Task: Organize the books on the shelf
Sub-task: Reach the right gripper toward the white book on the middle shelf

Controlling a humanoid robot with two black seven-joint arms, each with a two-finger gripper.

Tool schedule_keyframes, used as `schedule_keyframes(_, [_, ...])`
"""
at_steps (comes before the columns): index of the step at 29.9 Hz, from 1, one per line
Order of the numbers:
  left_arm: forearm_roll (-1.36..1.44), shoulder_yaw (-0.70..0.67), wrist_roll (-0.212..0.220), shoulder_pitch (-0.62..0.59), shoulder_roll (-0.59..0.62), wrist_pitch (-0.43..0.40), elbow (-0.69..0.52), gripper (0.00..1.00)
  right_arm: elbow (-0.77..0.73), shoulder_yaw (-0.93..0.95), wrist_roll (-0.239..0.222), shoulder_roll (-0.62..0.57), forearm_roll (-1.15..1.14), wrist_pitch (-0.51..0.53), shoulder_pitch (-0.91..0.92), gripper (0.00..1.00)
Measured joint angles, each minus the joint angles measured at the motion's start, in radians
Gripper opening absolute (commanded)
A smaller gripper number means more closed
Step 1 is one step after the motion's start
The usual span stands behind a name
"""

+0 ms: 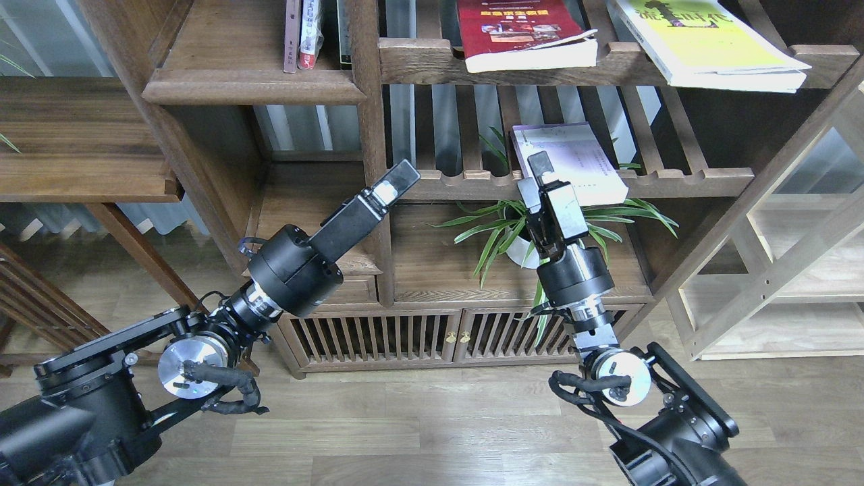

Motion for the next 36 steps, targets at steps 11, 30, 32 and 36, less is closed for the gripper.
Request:
schedule_keyframes(11, [0.077, 0.007, -0.007, 0.017, -0.006, 0.000, 0.024, 0.99, -0.004, -0.016, 0.000, -0.004, 0.000, 0.000, -0.019, 1.00])
schedule_keyframes(30, [0.091, -0.035, 0.027, 0.018, -0.002, 0.000, 0.044, 0.99, -0.028, -0.049, -0.021, -0.024, 0.018, -0.057, -0.029, 1.00])
schedule_keyframes(32, [0.096, -0.037, 0.036, 0.025, -0.001, 0.000, 0.043, 0.99, -0.034, -0.050, -0.021, -0.020, 0.040, -0.098, -0.029, 1.00])
schedule_keyframes(36, [0.127, -0.050, 0.040, 0.053, -0.001, 0.000, 0.040, 0.99, -0.040, -0.045, -0.022, -0.022, 0.124, -0.227, -0.023, 1.00])
